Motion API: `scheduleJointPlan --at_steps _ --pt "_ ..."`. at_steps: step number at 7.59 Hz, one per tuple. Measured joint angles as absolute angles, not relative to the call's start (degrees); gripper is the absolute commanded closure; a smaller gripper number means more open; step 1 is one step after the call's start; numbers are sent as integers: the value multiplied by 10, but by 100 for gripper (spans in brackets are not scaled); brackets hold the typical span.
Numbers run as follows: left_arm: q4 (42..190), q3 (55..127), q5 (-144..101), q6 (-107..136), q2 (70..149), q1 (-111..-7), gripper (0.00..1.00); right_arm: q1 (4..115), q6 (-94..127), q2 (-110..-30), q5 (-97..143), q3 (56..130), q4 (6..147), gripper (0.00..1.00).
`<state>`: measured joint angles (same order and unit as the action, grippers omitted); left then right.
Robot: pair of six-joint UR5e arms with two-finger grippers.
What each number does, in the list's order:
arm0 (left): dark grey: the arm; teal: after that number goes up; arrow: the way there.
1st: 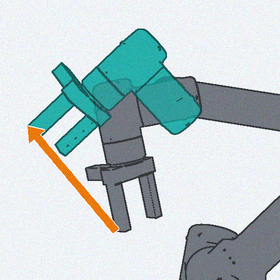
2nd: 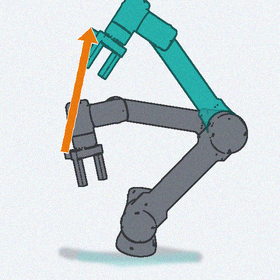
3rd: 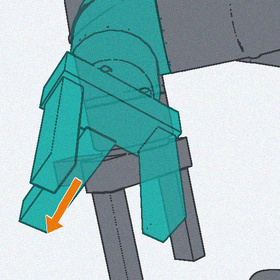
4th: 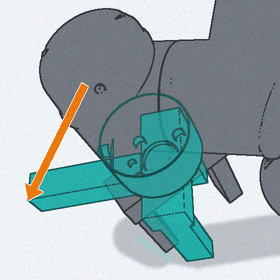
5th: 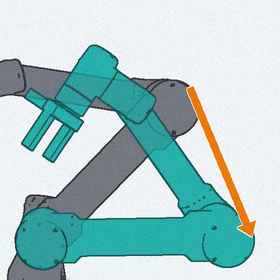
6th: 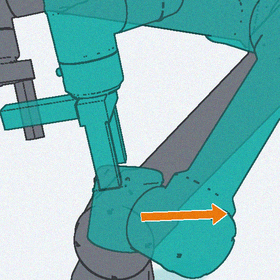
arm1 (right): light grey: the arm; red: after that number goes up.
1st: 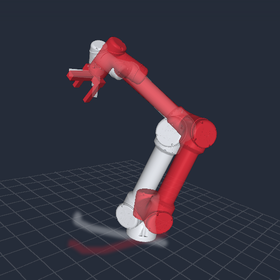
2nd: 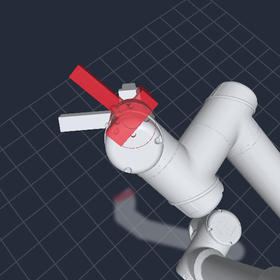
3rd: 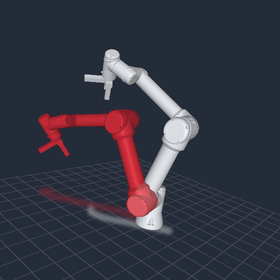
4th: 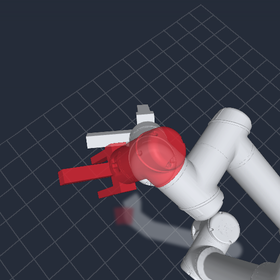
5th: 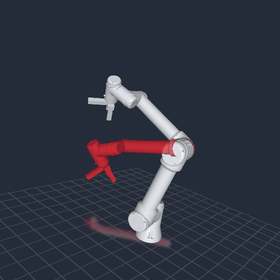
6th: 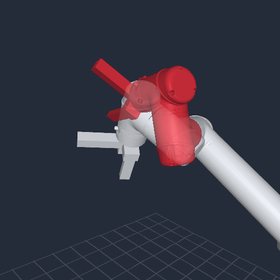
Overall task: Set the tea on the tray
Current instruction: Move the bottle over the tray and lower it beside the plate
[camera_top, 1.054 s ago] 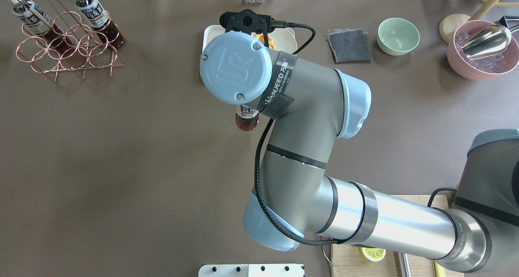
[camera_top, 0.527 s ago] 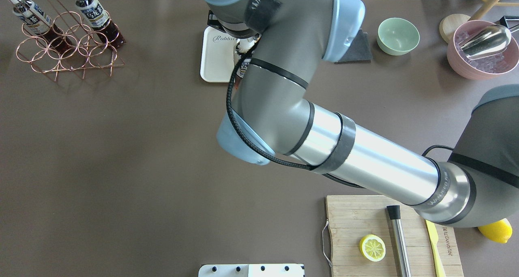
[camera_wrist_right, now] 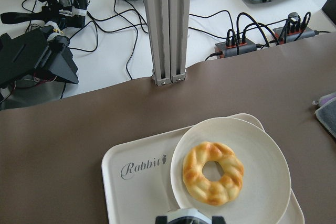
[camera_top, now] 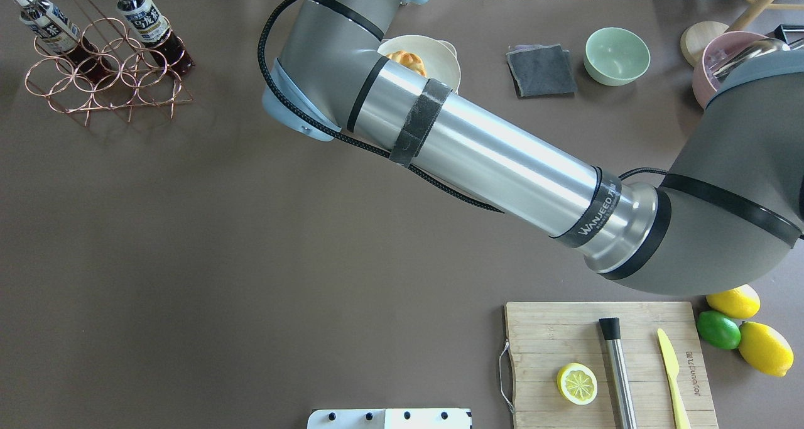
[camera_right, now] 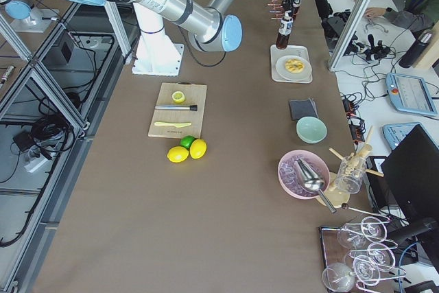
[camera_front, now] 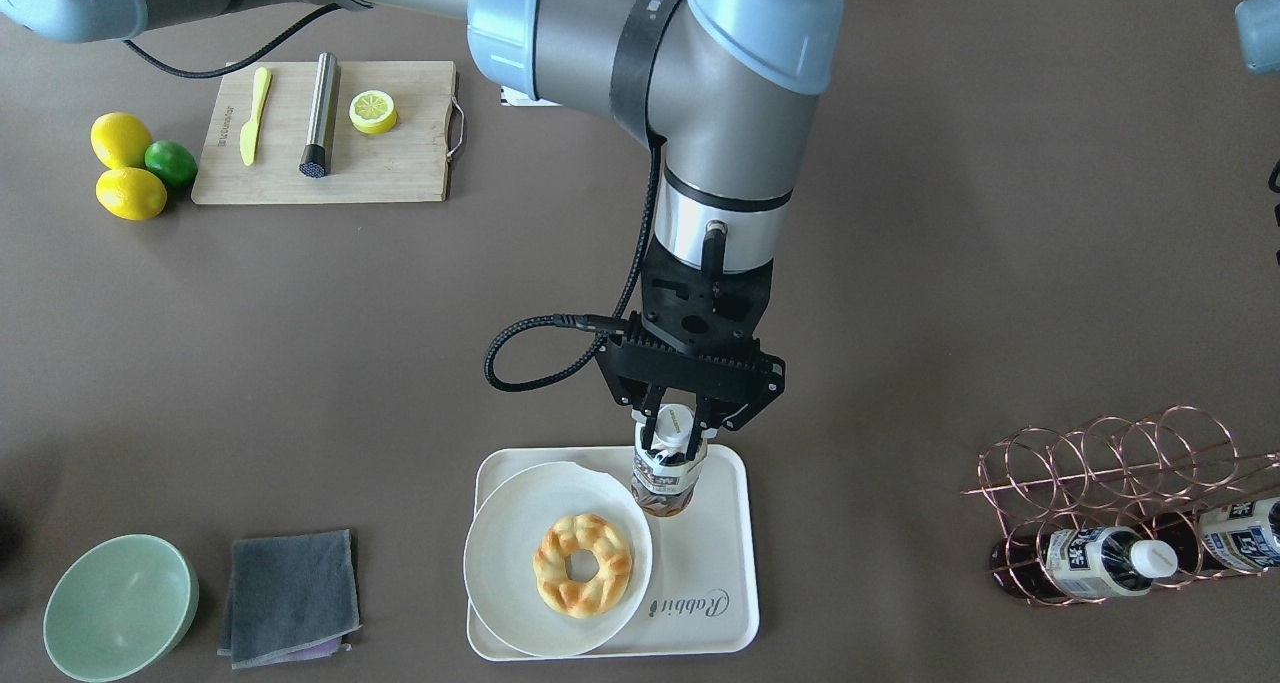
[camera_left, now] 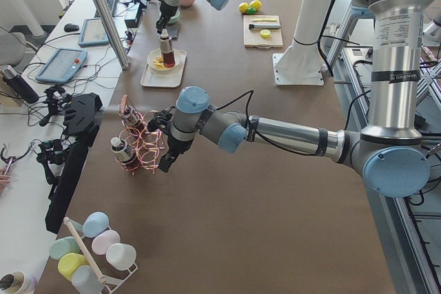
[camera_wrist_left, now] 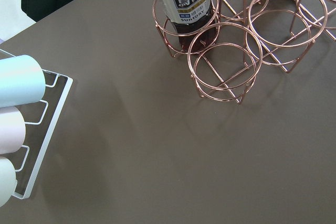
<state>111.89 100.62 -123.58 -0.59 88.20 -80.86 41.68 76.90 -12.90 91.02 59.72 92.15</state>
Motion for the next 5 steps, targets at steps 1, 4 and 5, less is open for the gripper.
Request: scheduleJointPlan --at_steps 1,4,5 --pt "1119 1006 -1236 -5 883 -809 2 419 789 -116 910 542 873 100" --pt "1118 1006 -1236 13 897 -808 2 419 820 -96 905 462 812 100" --pt "1118 1006 -1236 17 901 -807 2 418 822 -89 905 450 810 100"
